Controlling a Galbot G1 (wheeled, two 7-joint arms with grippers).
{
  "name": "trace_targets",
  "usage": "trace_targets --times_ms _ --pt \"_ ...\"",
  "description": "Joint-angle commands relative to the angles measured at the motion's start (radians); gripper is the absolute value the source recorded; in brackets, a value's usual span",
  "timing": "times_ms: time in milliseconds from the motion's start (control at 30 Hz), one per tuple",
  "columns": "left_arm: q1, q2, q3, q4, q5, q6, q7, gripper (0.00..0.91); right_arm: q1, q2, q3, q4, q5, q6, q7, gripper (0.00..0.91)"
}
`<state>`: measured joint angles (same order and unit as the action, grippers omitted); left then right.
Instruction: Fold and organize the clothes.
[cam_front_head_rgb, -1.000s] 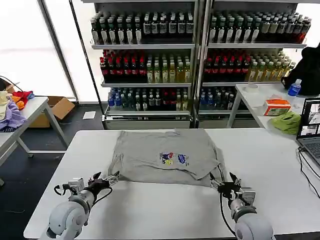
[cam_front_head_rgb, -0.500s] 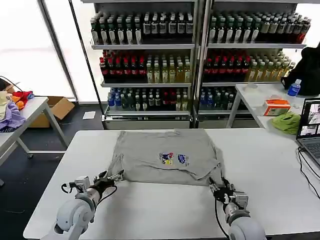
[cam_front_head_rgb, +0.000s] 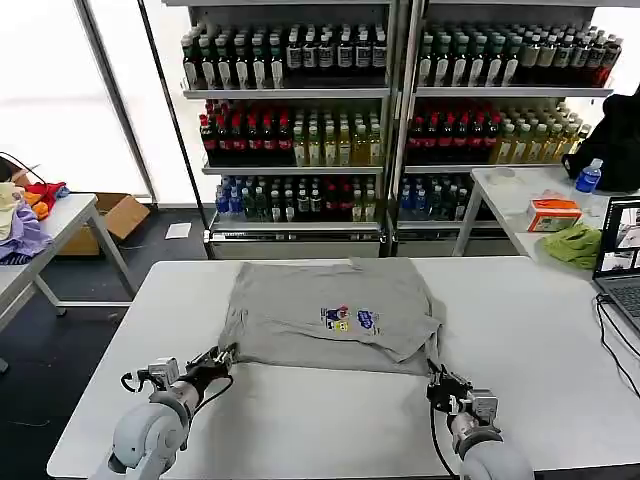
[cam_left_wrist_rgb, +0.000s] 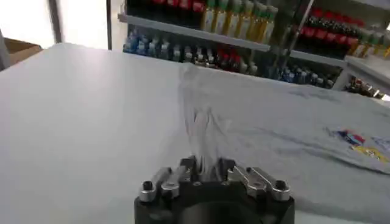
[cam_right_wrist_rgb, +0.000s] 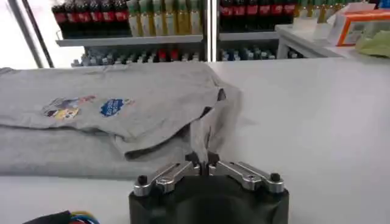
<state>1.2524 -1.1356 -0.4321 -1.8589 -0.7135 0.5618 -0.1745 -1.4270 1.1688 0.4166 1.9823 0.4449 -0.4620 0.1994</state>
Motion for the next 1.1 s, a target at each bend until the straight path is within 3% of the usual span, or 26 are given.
trace_targets --times_ms 33,433,533,833,967,1000,1033,1067,1100 --pt "0.194 -0.020 -0.110 -0.157 0.007 0.016 0.022 0.000 -0.152 -0.035 0.027 0.139 0.001 0.024 -0.024 0.000" --pt "0.551 -0.131 -0.261 -0.376 0.010 0.018 0.048 0.000 -0.384 -0.089 0.079 0.291 0.000 0.058 -0.041 0.000" --pt "0.629 -0.128 -0.291 -0.409 0.005 0.019 0.072 0.000 -0.431 -0.095 0.096 0.312 -0.001 0.062 -0.040 0.000" --pt "0.703 -0.119 -0.334 -0.433 0.006 0.018 0.088 0.000 -0.496 -0.080 0.127 0.322 -0.017 0.073 -0.051 0.000" --pt "0.702 -0.114 -0.336 -0.432 0.008 0.018 0.091 0.010 -0.480 -0.079 0.122 0.319 -0.023 0.043 -0.044 0.000" --pt "0.696 -0.111 -0.341 -0.433 0.008 0.018 0.088 0.333 -0.472 -0.075 0.119 0.318 -0.020 0.039 -0.040 0.907" --pt "0.692 -0.110 -0.347 -0.432 0.010 0.018 0.088 0.685 -0.464 -0.072 0.118 0.317 -0.018 0.038 -0.037 0.907" --pt "0.690 -0.109 -0.350 -0.432 0.010 0.018 0.088 0.907 -0.451 -0.068 0.119 0.316 -0.013 0.038 -0.032 0.907" --pt "0.683 -0.106 -0.356 -0.432 0.009 0.018 0.086 0.907 -0.446 -0.066 0.123 0.316 -0.006 0.037 -0.031 0.907"
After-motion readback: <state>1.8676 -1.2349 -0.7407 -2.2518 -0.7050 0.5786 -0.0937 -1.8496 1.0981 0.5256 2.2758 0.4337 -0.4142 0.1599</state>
